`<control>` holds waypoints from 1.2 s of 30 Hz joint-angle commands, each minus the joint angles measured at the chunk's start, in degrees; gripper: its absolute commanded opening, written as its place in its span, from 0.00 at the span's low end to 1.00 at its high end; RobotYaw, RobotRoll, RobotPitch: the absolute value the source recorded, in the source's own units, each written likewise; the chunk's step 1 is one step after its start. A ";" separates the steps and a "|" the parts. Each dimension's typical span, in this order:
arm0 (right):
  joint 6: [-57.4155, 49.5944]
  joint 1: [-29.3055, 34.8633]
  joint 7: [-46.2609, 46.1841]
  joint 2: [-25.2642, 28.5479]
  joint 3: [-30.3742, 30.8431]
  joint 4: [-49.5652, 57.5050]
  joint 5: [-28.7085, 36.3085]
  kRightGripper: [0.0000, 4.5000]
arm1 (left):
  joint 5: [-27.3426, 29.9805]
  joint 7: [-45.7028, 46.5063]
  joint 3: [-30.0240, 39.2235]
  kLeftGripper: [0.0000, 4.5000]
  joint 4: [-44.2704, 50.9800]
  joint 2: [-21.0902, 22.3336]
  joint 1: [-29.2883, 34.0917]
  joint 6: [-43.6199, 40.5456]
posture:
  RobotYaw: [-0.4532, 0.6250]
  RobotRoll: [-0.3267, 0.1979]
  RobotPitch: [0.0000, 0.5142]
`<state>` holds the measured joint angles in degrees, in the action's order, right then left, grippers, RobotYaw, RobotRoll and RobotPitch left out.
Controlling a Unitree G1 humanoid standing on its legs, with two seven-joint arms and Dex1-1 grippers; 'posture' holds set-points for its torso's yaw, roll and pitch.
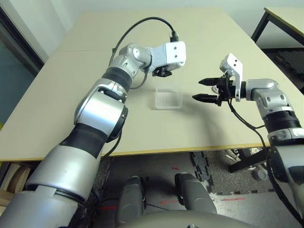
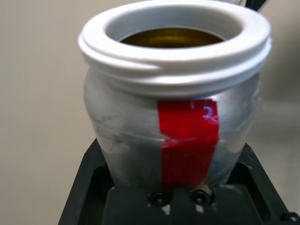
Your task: Pour the medicine from the bottle into the box.
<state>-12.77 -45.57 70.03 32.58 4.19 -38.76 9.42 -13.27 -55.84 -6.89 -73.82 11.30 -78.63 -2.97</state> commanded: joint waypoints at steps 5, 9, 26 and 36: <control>1.73 -0.82 -0.10 -0.80 -0.15 -2.38 -0.31 1.00 | 8.98 3.23 7.70 0.60 8.02 3.52 5.00 -15.39 | 0.23 0.62 0.14; 2.24 -1.94 0.04 -1.16 -0.04 -3.75 -0.60 1.00 | 6.55 7.20 5.14 0.60 10.83 4.61 6.43 -12.86 | 0.24 0.62 0.14; 0.48 -1.26 -0.55 -1.78 -0.45 -1.16 0.08 1.00 | -52.36 52.33 -52.33 0.60 2.17 0.23 -5.51 32.42 | 0.21 0.62 0.17; -2.48 0.11 -1.45 -1.18 -1.37 2.74 1.20 1.00 | -53.17 52.47 -52.67 0.60 -1.26 -1.84 -6.96 32.08 | 0.20 0.62 0.17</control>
<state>-14.63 -46.32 68.76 30.82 3.60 -36.91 10.19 -67.21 -2.67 -60.51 -74.09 9.70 -84.50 29.42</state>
